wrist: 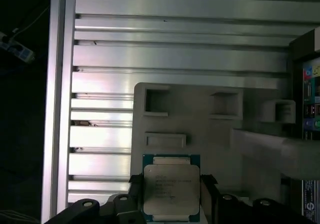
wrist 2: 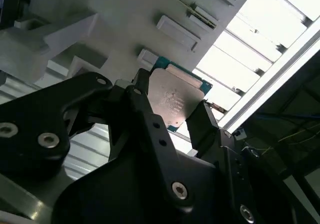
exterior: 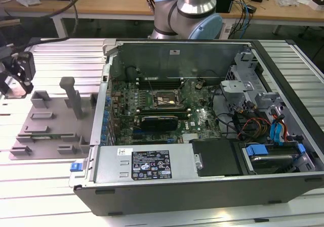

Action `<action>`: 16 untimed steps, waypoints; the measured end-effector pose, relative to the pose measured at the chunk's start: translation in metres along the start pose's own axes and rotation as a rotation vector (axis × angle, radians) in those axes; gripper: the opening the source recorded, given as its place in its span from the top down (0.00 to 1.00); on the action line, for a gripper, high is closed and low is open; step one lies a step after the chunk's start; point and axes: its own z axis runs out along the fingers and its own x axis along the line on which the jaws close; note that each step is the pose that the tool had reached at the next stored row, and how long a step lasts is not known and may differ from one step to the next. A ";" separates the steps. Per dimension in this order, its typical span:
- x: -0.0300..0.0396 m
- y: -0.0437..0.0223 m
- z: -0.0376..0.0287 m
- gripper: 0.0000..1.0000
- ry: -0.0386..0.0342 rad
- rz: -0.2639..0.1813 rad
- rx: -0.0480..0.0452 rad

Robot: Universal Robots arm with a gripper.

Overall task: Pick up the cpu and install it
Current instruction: 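Pick up the cpu and move it towards the insertion slot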

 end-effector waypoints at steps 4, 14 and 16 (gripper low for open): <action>-0.0005 0.0018 -0.0303 0.45 -0.0002 0.000 0.0001; -0.0018 0.0054 -0.1053 0.45 0.0000 0.000 0.0002; -0.0018 0.0056 -0.1090 0.45 -0.0003 0.000 0.0000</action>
